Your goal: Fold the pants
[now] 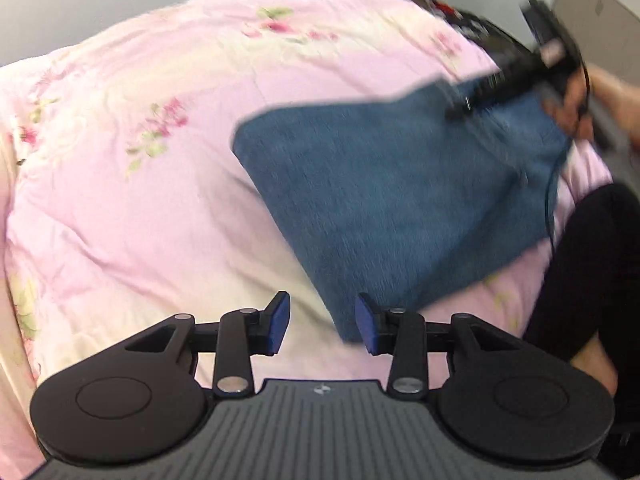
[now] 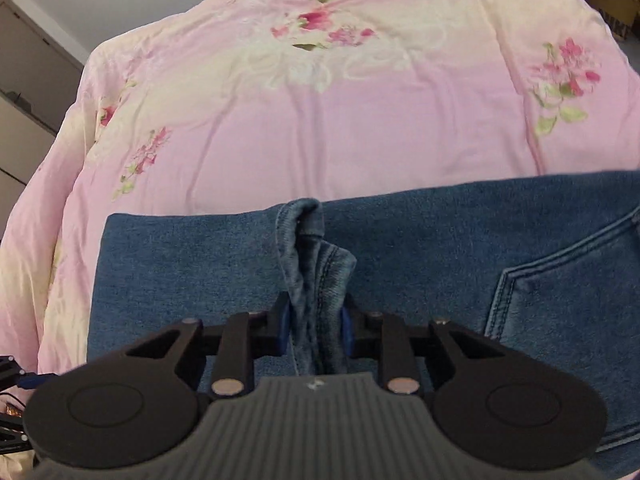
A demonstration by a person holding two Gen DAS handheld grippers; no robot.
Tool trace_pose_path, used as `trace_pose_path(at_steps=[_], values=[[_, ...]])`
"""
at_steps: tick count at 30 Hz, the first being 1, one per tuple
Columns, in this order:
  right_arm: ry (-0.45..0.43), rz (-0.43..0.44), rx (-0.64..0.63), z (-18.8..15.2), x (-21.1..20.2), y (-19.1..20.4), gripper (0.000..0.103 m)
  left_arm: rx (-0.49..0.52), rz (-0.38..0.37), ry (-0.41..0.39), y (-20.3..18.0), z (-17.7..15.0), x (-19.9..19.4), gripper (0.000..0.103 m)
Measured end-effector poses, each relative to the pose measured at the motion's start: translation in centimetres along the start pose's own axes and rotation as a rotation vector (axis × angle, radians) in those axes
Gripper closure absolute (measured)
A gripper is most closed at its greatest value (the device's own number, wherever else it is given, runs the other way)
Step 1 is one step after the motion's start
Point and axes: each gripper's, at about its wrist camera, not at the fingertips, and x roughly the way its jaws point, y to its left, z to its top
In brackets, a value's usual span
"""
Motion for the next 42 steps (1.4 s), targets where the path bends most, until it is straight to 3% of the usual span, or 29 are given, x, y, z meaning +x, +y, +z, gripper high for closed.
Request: trace_pose_path(at_steps=[4,9,14,17,20,22,24,28,32,34,36,39,42], values=[[0.019,-0.035,0.003,-0.3,2.2,-0.1,0.076,-0.1,0.095,-0.039,0.8,3.4,1.2,0.073],[0.019,-0.067,-0.037,-0.2,0.6,0.6,0.061,-0.13,0.098,-0.107,0.3,7.2,3.5,0.081],[-0.107,-0.142,-0.23,-0.6,-2.5,4.2,0.061,-0.1,0.107,-0.116,0.2,9.9,6.7,0.088],[-0.192,-0.139,-0.4,-1.2,-3.0,7.2,0.061,-0.076,0.124,-0.093,0.3,10.4,8.6,0.089],[-0.175,-0.145,-0.475,-0.9,-0.9,8.5,0.066,-0.074,0.134,-0.054,1.0,10.4,10.7,0.091],[-0.133,-0.174,-0.457,-0.5,1.0,7.7,0.082,-0.081,0.137,-0.028,1.6,10.1,11.9,0.091],[-0.104,-0.186,-0.437,-0.3,2.8,6.3,0.09,-0.084,0.131,0.004,2.1,9.6,13.2,0.094],[-0.086,-0.172,-0.439,-0.5,4.4,5.2,0.091,-0.066,0.153,0.058,2.0,8.0,16.5,0.095],[-0.082,-0.193,-0.457,-0.5,4.1,6.0,0.09,-0.069,0.181,0.048,1.5,8.3,15.4,0.095],[-0.09,-0.173,-0.445,-0.5,2.6,6.4,0.084,-0.081,0.175,0.016,1.4,8.1,13.1,0.095],[-0.097,-0.135,-0.435,-1.4,0.5,6.9,0.063,-0.08,0.165,-0.011,0.8,7.2,10.6,0.094],[-0.107,-0.107,-0.459,-4.2,-2.1,7.7,0.061,-0.066,0.112,-0.023,-0.5,5.1,8.0,0.094],[-0.1,-0.11,-0.449,-6.5,-2.5,7.4,0.063,-0.024,0.101,0.011,-2.4,2.8,7.9,0.094]])
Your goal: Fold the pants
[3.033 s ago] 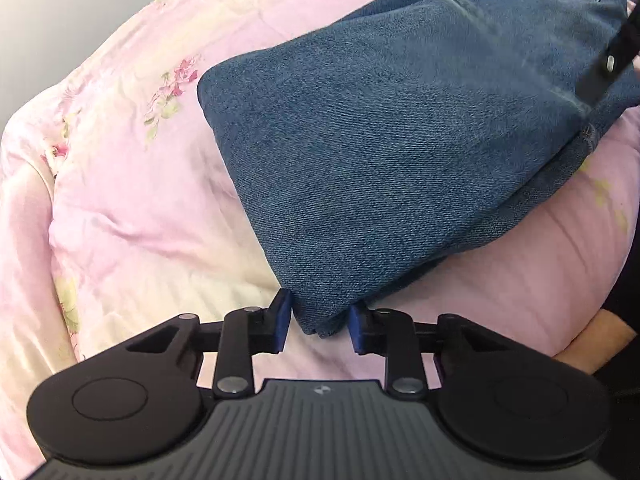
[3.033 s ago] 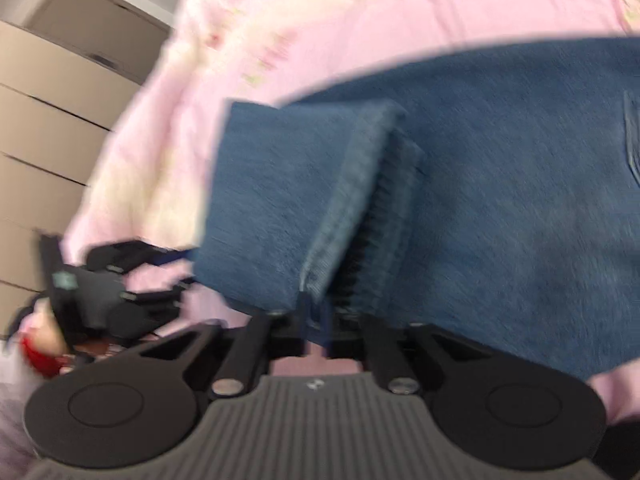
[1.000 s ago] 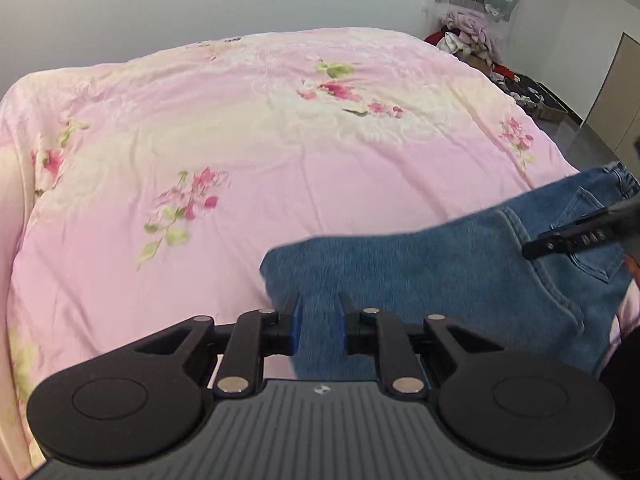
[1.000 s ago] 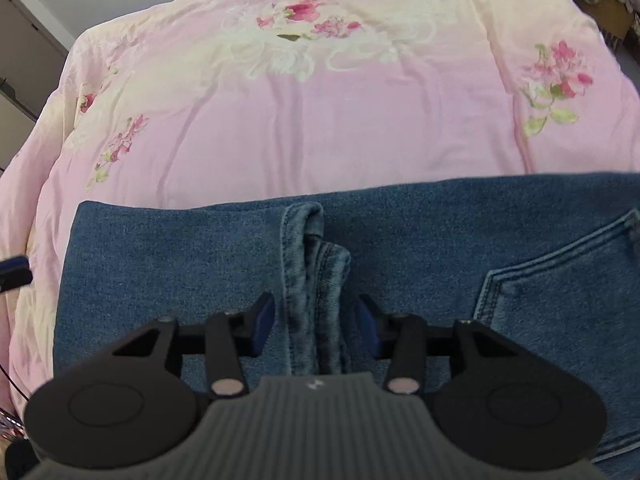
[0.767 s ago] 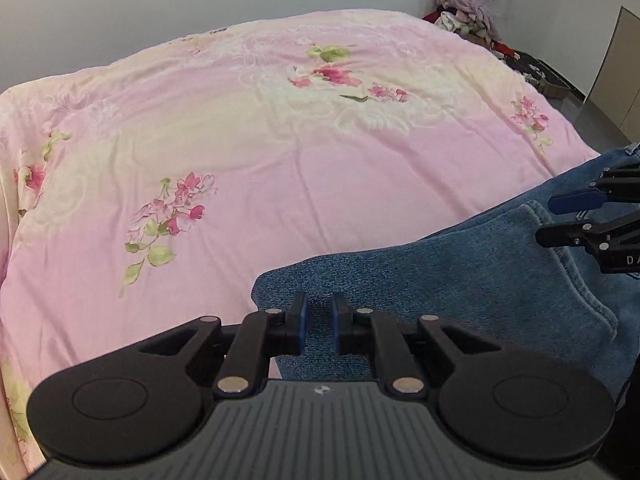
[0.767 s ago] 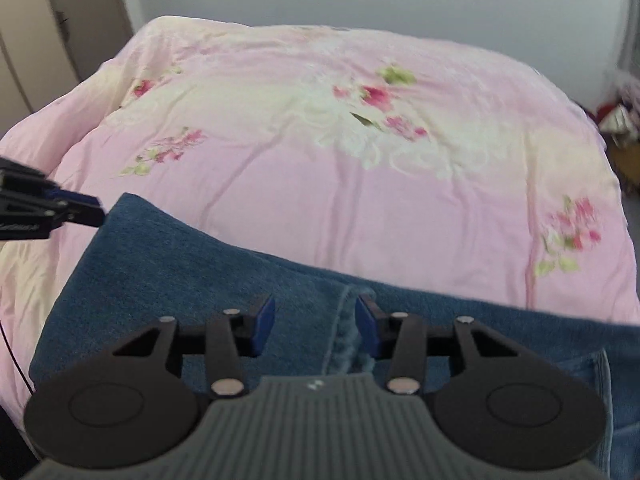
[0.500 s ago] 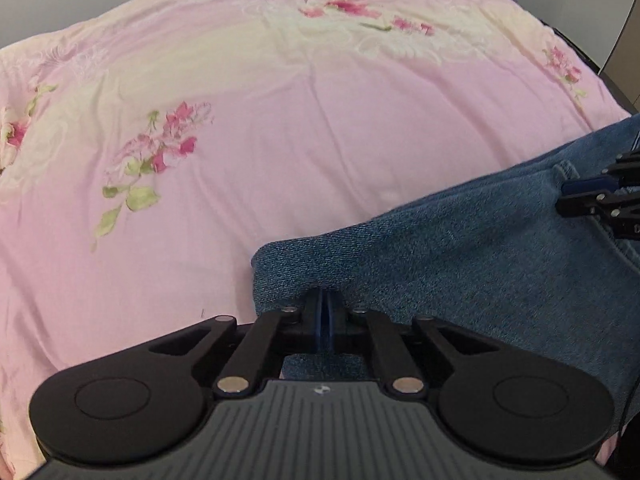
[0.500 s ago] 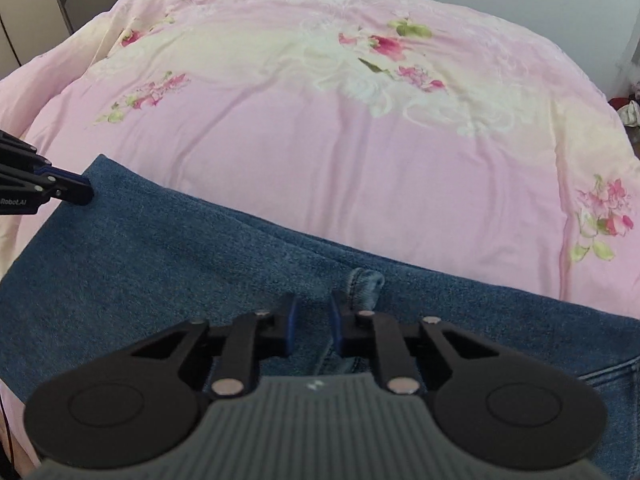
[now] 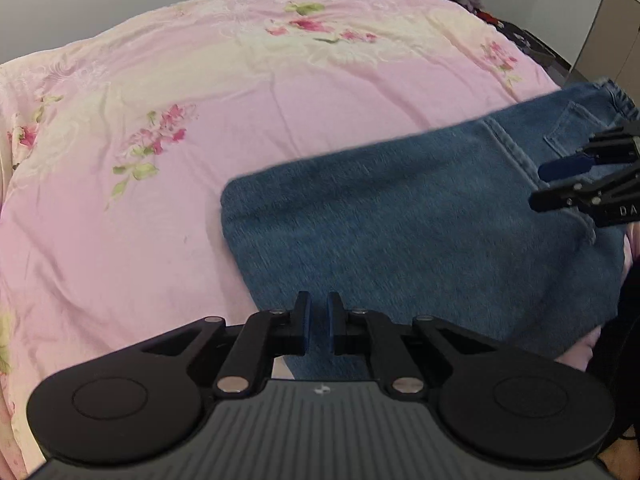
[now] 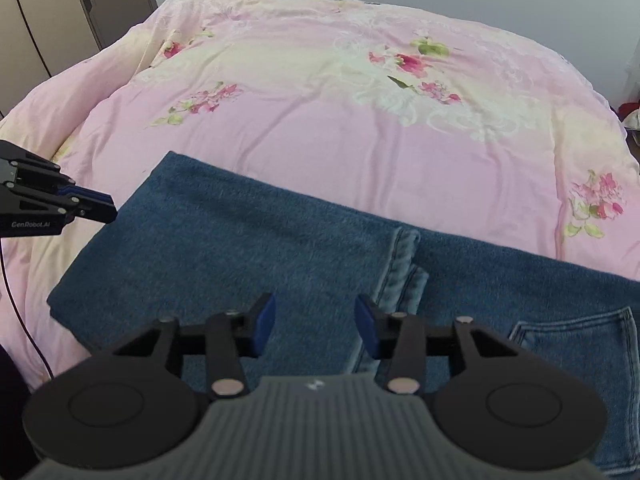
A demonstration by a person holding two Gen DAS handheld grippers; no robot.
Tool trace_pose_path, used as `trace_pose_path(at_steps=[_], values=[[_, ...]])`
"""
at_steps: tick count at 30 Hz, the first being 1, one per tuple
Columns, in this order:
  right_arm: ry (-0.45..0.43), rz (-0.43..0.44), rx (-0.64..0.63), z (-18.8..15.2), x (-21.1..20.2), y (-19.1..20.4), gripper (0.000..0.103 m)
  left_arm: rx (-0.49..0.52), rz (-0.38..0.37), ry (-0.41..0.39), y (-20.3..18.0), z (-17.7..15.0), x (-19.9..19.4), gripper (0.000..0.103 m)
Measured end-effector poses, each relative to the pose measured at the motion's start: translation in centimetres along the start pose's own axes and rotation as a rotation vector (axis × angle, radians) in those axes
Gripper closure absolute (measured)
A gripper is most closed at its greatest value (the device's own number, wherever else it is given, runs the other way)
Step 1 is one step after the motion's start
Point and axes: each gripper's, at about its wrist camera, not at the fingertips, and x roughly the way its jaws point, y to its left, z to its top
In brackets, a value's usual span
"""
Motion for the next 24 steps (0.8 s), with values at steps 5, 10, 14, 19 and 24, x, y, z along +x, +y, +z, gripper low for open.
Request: trace_pose_path(at_steps=[5,10,14,19,24], values=[[0.053,-0.003,0.028,-3.1,2.7,-0.4,0.07,-0.022,0.01,0.044,-0.1,-1.9,2.7,0.094],[0.056,-0.02,0.041,-3.3,3.3,-0.2,0.071,-0.051,0.047,0.055,-0.7,-2.4,4.3,0.094],[0.005,-0.007,0.071,-2.7,0.6,-0.1,0.07,-0.156,0.016,-0.003,0.7,-2.3,0.4,0.094],[-0.036,0.041,0.123,-3.7,-2.9,0.4,0.07,-0.091,0.024,-0.04,-0.7,-4.6,-3.3,0.094],[-0.003,0.045,0.184,-5.7,-1.3,0.5,0.072,-0.095,0.007,0.023,-1.3,-5.8,-1.7,0.094]])
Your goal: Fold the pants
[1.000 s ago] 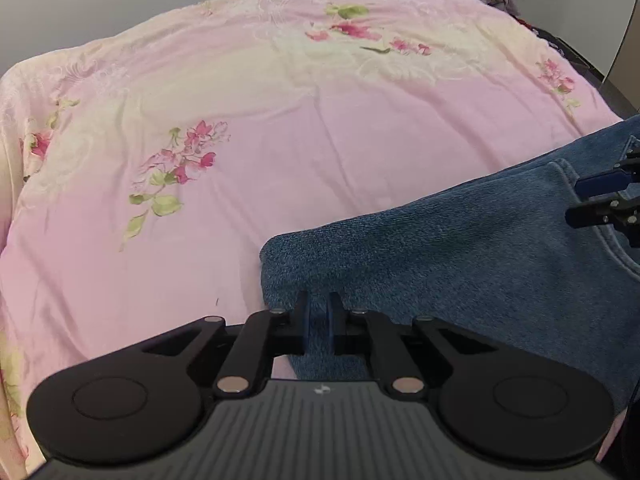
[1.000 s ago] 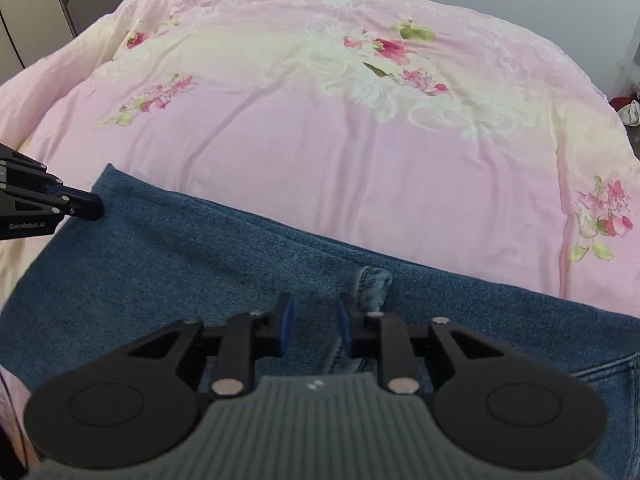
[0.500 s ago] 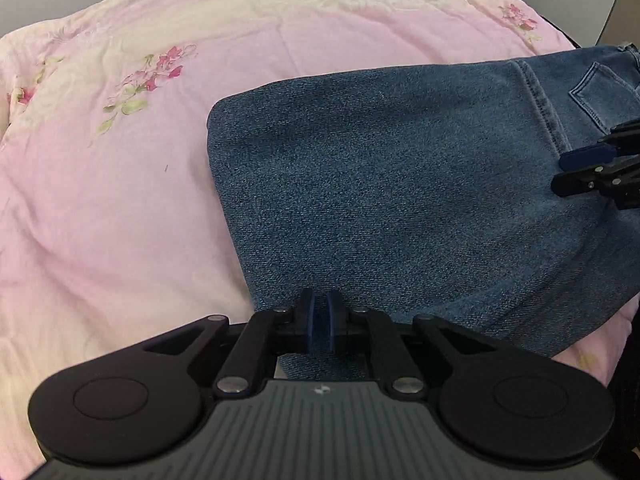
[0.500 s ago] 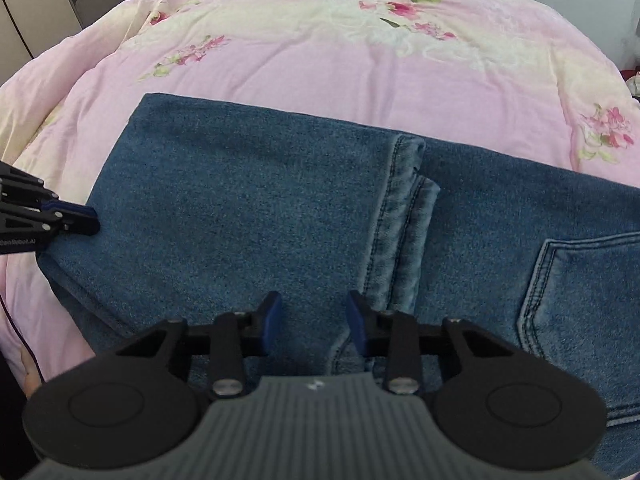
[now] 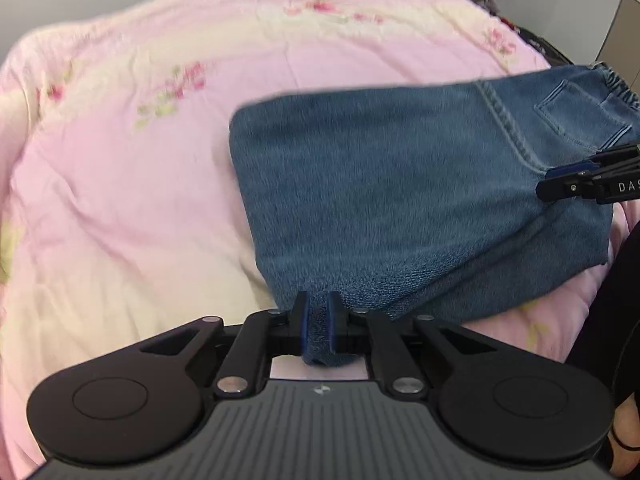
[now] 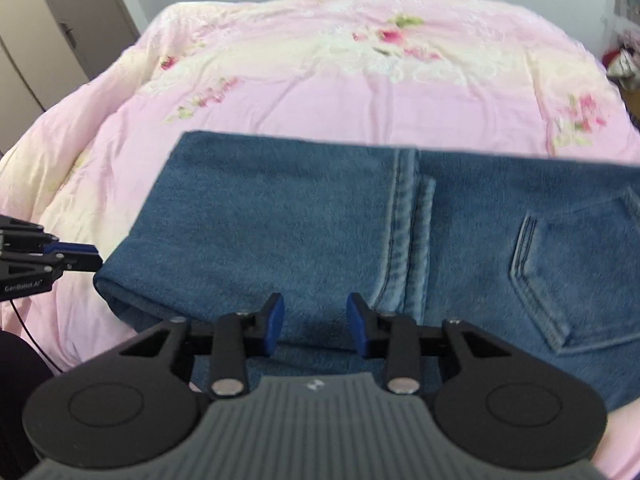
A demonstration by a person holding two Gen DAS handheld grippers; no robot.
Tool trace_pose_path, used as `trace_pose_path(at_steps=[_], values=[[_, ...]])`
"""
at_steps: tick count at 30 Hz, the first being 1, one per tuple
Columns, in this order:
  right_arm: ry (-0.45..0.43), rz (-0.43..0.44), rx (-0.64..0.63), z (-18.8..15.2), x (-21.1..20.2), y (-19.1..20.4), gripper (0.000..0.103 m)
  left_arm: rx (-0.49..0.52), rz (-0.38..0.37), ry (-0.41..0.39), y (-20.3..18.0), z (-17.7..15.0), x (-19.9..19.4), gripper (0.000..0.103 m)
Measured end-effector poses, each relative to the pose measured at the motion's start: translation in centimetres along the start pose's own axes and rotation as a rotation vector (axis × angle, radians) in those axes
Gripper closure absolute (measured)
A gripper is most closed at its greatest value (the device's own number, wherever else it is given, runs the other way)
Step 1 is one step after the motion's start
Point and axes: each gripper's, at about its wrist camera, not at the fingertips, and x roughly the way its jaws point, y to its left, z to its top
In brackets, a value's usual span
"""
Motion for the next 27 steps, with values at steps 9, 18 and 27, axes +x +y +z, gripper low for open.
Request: trace_pose_path(at_steps=[9,18,27], values=[[0.029,0.009,0.038,-1.9,2.6,-0.9,0.074,0.066,0.05,0.11,-0.8,-1.1,3.8,0.092],[-0.026,0.107,0.145,-0.3,-3.1,-3.2,0.057,0.108,0.149,0.046,-3.4,0.6,-0.3,0.089],[-0.172,-0.072,0.376,-0.6,-14.3,-15.1,0.039,0.105,0.039,-0.159,-10.0,5.4,-3.5,0.086]])
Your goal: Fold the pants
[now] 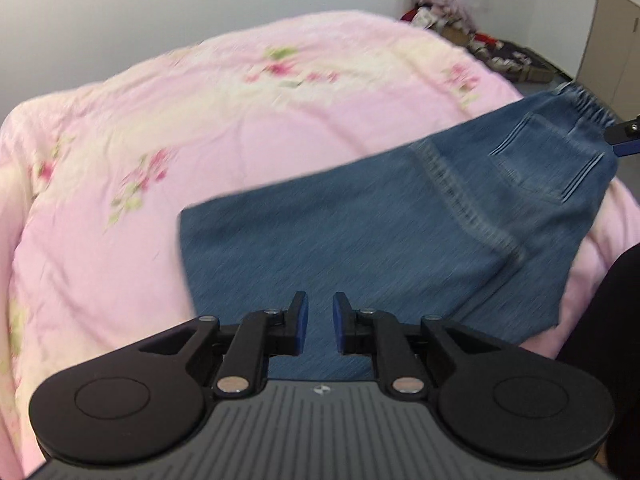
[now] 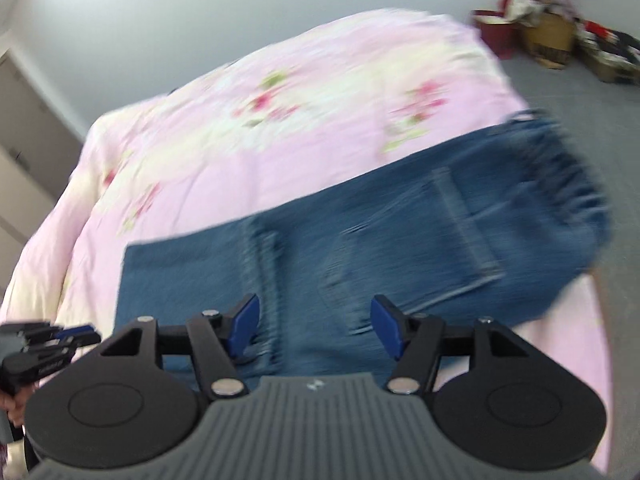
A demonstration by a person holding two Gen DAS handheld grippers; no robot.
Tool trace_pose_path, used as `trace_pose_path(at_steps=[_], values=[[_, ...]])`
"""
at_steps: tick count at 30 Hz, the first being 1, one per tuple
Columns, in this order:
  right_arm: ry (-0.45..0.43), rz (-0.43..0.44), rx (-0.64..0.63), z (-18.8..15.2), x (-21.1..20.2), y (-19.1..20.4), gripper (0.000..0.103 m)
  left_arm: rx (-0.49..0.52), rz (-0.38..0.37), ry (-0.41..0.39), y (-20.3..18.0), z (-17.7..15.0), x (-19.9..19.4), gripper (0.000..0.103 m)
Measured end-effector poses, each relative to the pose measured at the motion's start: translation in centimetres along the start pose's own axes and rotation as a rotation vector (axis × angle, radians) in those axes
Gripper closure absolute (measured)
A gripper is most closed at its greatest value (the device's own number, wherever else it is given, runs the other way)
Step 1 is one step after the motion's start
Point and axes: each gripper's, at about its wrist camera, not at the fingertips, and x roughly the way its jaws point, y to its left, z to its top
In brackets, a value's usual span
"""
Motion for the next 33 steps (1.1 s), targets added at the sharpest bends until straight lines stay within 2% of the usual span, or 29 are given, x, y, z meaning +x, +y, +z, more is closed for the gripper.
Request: trace_pose_path(at_steps=[3,6,9,11,14,17,20,26,28,33], values=[[-0.045,-0.057,0.152,0.9,-1.9,-5.8,0.034,0.01,-0.03,-0.044,-2.7,2.3,1.2,0.086],[-0.061,-0.067,0.293,1.0,-2.3,-10.9,0.029,-0.024,-0.08,-0.048,-4.7,3.9,3.1,0.086],[-0.051,-0.061,0.382,0.5,-1.4,-14.3,0.029,-0.045,-0.112,-0.039,-6.8,5.5,5.5,0.086],[-0.032,-0.045,0.403,0.2,-0.5,-15.9,0.029,-0.033,-0.129,-0.004,-7.5,6.0,7.2,0.086],[0.034,-0.014,0.361,0.7,1.3,-16.9,0.03,0.016,-0.158,0.068,-8.7,6.7,9.8,0.086],[0.089,0.02,0.292,2.1,2.7,-17.1,0.03,0.085,-0.141,0.123,-9.6,6.9,11.1,0.086],[0.132,0.031,0.248,3.3,4.0,-17.4,0.03,0.113,-0.136,0.167,-10.1,7.0,12.5,0.086],[0.197,0.089,0.283,5.0,7.3,-18.7,0.031,0.123,-0.125,0.196,-10.3,6.6,13.6,0.087],[0.203,0.095,0.285,5.3,8.0,-18.5,0.042,0.123,-0.133,0.197,-10.1,6.5,13.6,0.087],[0.199,0.021,0.149,6.1,7.1,-15.9,0.051,0.137,-0.134,0.21,-10.3,6.6,13.9,0.087]])
